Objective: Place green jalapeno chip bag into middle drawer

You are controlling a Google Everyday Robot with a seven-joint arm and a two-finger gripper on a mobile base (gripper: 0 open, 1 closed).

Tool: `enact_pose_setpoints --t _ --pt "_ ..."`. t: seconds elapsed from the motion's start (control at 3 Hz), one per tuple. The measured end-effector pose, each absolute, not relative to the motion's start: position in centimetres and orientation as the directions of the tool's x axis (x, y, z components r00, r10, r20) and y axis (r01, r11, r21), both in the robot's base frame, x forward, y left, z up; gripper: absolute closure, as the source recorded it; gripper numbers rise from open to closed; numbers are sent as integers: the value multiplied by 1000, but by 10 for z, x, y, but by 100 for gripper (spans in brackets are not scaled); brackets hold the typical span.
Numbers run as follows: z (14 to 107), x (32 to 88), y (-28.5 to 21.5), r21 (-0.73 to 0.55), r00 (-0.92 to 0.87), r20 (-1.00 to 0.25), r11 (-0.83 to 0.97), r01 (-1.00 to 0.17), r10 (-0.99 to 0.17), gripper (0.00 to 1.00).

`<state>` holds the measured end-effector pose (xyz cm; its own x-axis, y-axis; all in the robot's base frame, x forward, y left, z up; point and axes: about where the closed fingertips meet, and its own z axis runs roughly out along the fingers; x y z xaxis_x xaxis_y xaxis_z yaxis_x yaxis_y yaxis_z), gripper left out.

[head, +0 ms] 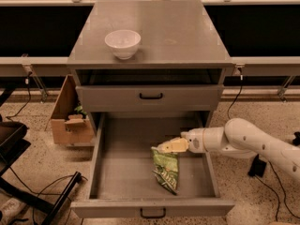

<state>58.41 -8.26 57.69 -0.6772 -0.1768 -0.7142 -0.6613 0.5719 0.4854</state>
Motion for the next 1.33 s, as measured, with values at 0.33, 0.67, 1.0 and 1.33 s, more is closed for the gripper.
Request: enact_pose_setpoints --t 0.33,0.67,1.0,1.33 --pt "646 544 -90 405 -595 -739 496 -768 -316 0" --pt "709 517 -102 347 -534 -720 437 -830 -443 0" --pt "768 505 -135 341 -534 -641 419 -841 -552 0" --pt "790 490 -167 374 -566 -599 428 -823 -566 0"
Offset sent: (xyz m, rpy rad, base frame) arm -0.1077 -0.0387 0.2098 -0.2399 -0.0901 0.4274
